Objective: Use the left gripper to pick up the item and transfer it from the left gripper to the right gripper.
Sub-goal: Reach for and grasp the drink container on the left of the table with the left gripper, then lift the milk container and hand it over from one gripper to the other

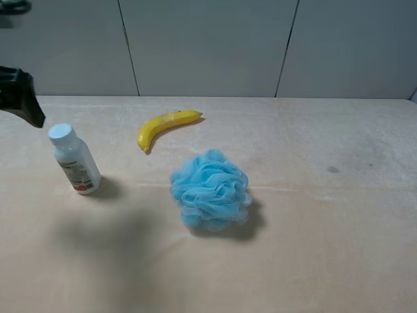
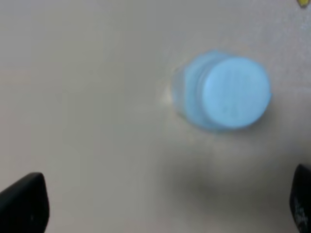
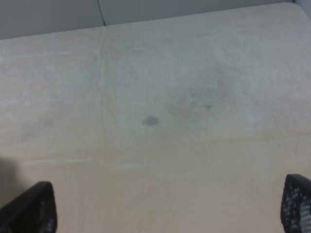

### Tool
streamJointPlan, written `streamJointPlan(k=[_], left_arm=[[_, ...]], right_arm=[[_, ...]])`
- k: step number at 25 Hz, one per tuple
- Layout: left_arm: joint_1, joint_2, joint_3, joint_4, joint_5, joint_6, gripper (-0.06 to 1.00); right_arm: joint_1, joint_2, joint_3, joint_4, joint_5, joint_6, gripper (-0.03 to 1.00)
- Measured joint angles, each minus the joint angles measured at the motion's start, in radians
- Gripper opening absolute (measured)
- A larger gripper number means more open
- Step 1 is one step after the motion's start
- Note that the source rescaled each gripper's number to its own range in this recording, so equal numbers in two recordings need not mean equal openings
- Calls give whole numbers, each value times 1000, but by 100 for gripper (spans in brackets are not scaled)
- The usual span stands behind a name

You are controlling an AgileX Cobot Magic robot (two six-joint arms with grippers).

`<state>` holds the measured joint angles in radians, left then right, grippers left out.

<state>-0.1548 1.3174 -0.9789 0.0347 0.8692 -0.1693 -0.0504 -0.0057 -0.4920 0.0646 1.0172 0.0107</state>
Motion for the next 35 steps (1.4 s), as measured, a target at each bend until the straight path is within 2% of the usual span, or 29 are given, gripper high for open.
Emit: streamJointPlan(k=[5,9,20,21,23,25,26,27,35], left_arm=[[-64,151,-2,1,-91,-58,100],[-99,260,-26,1,-118,-86,100],[-107,402,-46,-7,-152,-117,99],[-107,404,-46,-7,-152,-117,95],[-107,404,-46,-7,-152,-117,74],[-107,404,-46,-7,-152,-117,38],[-107,404,-47,-4,-151,-117,9],[-107,404,-47,-3,-152,-117,0],[-107,404,-58,-2,-140,-119,2]], right_arm=[[0,0,0,0,0,0,100],[0,0,0,0,0,0,100],[0,0,0,0,0,0,100],[0,0,0,0,0,0,100],[0,0,0,0,0,0,100],[0,0,0,0,0,0,100],[0,0,0,0,0,0,100],[0,0,0,0,0,0,100],[0,0,0,0,0,0,100]])
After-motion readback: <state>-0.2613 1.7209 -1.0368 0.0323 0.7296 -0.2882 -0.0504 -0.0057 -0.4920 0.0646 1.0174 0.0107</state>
